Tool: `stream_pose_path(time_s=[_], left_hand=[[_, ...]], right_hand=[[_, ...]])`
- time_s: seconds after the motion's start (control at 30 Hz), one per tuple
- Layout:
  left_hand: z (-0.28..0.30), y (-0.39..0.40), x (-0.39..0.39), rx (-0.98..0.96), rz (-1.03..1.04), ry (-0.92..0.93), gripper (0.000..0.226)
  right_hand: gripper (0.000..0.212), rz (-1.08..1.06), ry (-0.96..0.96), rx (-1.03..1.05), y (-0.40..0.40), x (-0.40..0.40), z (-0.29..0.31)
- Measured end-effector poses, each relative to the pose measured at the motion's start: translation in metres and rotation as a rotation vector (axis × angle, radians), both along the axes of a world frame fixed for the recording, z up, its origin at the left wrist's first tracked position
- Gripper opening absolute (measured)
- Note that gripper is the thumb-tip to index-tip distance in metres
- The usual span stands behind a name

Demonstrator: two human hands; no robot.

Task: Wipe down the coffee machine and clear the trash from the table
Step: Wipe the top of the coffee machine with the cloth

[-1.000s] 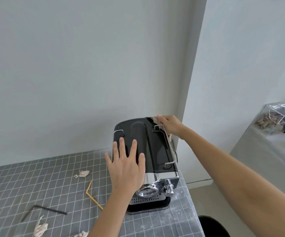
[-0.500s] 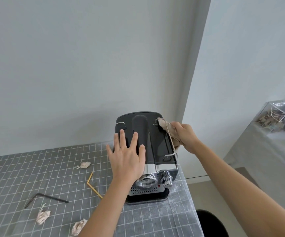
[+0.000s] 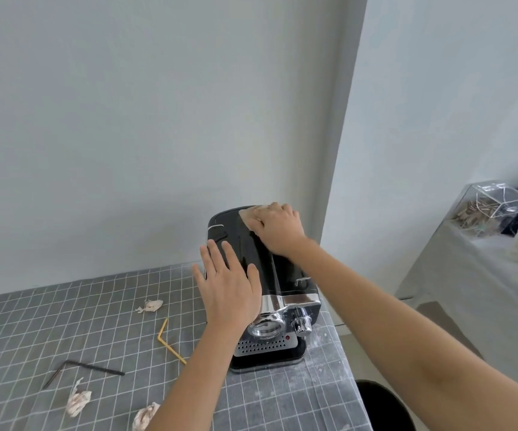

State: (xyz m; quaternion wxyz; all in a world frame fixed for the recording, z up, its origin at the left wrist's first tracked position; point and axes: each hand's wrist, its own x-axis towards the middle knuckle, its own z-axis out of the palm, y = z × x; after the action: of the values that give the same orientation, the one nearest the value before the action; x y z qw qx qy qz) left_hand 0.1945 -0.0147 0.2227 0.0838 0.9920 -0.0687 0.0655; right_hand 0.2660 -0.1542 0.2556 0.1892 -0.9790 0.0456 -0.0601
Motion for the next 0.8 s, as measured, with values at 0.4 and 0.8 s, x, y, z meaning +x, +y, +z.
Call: stream_pose_path(time_s=[0.4, 0.8], left_hand=[[-0.001, -0.002, 0.002, 0.03, -0.025, 0.019, 0.065], [0.0, -0.002, 0.003, 0.04, -0.016, 0.034, 0.064]], right_hand=[[0.021, 0.068, 0.002, -0.103, 0.011, -0.079, -0.014], [0.019, 0.106, 0.094, -0.206, 0.014, -0.044, -0.002]])
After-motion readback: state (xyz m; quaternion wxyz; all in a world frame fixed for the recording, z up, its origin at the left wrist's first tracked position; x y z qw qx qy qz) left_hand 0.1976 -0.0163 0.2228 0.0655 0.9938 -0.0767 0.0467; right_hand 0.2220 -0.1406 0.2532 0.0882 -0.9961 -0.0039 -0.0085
